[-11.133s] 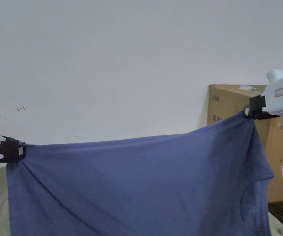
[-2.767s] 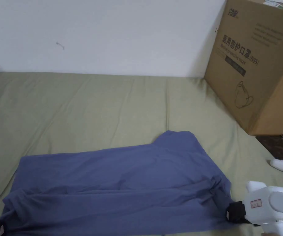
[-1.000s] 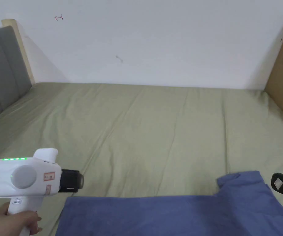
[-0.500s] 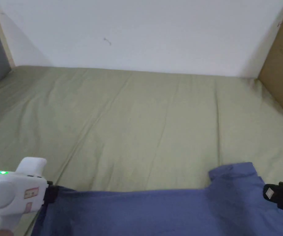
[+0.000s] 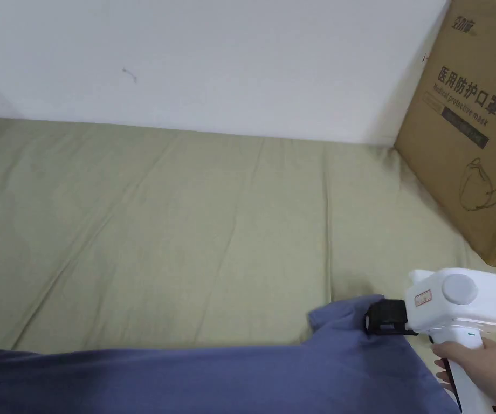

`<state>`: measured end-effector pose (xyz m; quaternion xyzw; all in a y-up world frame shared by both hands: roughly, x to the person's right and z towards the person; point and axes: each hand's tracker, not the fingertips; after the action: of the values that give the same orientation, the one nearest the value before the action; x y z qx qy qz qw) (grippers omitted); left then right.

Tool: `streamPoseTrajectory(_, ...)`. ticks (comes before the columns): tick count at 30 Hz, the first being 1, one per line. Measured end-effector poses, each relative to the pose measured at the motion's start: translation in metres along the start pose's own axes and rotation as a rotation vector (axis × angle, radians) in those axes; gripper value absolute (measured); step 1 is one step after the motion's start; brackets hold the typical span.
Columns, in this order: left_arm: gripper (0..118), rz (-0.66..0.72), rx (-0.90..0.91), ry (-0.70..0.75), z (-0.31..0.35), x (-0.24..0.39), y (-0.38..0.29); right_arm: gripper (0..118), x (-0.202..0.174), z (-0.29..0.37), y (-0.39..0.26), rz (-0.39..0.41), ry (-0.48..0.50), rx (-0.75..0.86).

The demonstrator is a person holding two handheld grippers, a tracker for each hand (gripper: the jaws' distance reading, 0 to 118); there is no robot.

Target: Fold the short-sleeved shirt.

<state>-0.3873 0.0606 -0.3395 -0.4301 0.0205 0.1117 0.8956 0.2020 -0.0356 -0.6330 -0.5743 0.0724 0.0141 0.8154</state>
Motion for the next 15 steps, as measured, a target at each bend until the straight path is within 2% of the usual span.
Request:
streamPoseTrajectory(1,1,-0.005,-0.006,0.004,-0.002,0.0,0.0,105,-0.002,-0.004,-0.001,0.022,0.007,-0.031)
streamPoseTrajectory(3,1,-0.004,-0.013,0.008,-0.006,-0.001,-0.001,78,-0.015,0.009,-0.01,0.07,-0.027,0.011)
streamPoseTrajectory(4,1,0.0,-0.018,0.006,-0.009,-0.002,0.0,55,-0.015,0.018,-0.009,0.077,0.021,0.033)
streamPoseTrajectory(5,1,0.005,-0.019,0.003,-0.01,-0.003,0.0,16,-0.015,0.024,-0.007,0.078,0.078,0.023)
streamPoseTrajectory(6,1,0.008,-0.019,0.001,-0.011,-0.003,0.0,0,-0.014,0.029,-0.007,0.069,0.124,0.006)
streamPoseTrajectory(8,1,0.015,-0.01,0.0,-0.013,-0.004,0.003,0,-0.015,0.058,-0.021,0.032,0.13,0.11)
streamPoseTrajectory(11,1,0.02,0.028,-0.011,-0.014,-0.006,0.008,0,0.002,0.107,-0.03,-0.101,0.148,0.266)
streamPoseTrajectory(12,1,0.017,0.042,-0.014,-0.014,-0.007,0.012,0,0.005,0.118,-0.032,-0.104,0.157,0.296)
streamPoseTrajectory(15,1,0.007,0.085,-0.041,-0.016,-0.007,0.025,0,-0.004,0.154,-0.039,-0.023,0.098,0.345)
